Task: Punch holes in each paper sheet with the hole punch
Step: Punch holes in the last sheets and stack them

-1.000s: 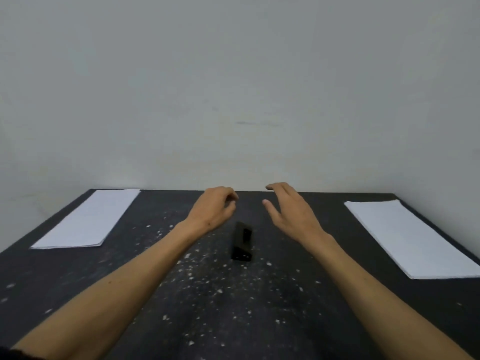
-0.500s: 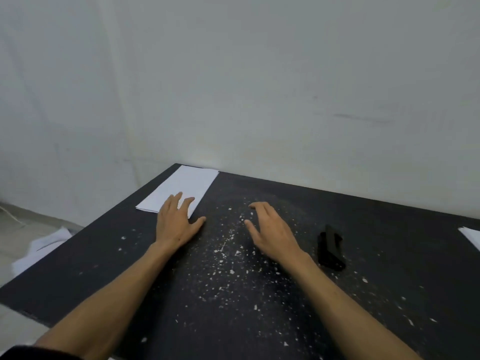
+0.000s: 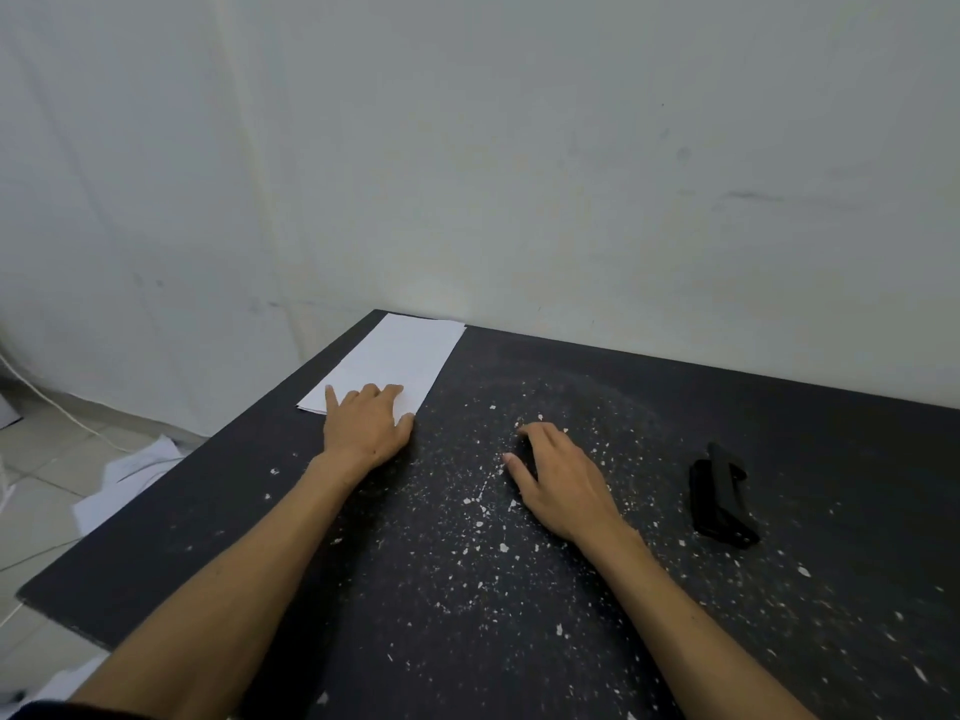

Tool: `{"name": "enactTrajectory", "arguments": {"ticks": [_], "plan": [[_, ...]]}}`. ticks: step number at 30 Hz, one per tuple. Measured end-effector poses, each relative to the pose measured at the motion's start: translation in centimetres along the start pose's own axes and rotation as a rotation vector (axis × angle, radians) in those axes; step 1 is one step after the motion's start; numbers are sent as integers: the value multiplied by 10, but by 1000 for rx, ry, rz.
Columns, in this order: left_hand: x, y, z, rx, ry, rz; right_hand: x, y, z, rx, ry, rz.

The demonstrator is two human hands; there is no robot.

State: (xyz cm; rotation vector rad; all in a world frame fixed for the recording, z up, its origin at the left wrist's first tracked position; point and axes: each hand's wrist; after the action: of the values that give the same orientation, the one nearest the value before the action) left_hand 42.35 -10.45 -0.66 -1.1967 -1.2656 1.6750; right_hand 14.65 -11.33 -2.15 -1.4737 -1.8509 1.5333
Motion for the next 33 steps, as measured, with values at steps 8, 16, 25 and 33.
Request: {"name": "enactTrajectory", "arguments": {"ticks": [8, 16, 25, 33], "plan": [[-11, -20, 12, -136, 25, -122, 1, -1, -1, 10, -11, -1], [-9, -18, 9, -61, 21, -85, 1, -2, -2, 18, -10, 2], [-10, -11, 2, -78, 34, -47, 2, -3, -2, 7, -11, 14], [-19, -23, 6, -79, 8, -176, -1, -1, -1, 8, -10, 27]]}}
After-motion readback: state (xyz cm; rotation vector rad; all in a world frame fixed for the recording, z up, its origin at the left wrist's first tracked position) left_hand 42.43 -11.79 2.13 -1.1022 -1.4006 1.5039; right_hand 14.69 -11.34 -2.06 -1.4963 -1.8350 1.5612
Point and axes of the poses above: each hand's wrist, its own x-axis away from the middle knuckle, its own y-axis out of the palm, z = x × y, and after that the axes turned 6 degrees about z, right-handed
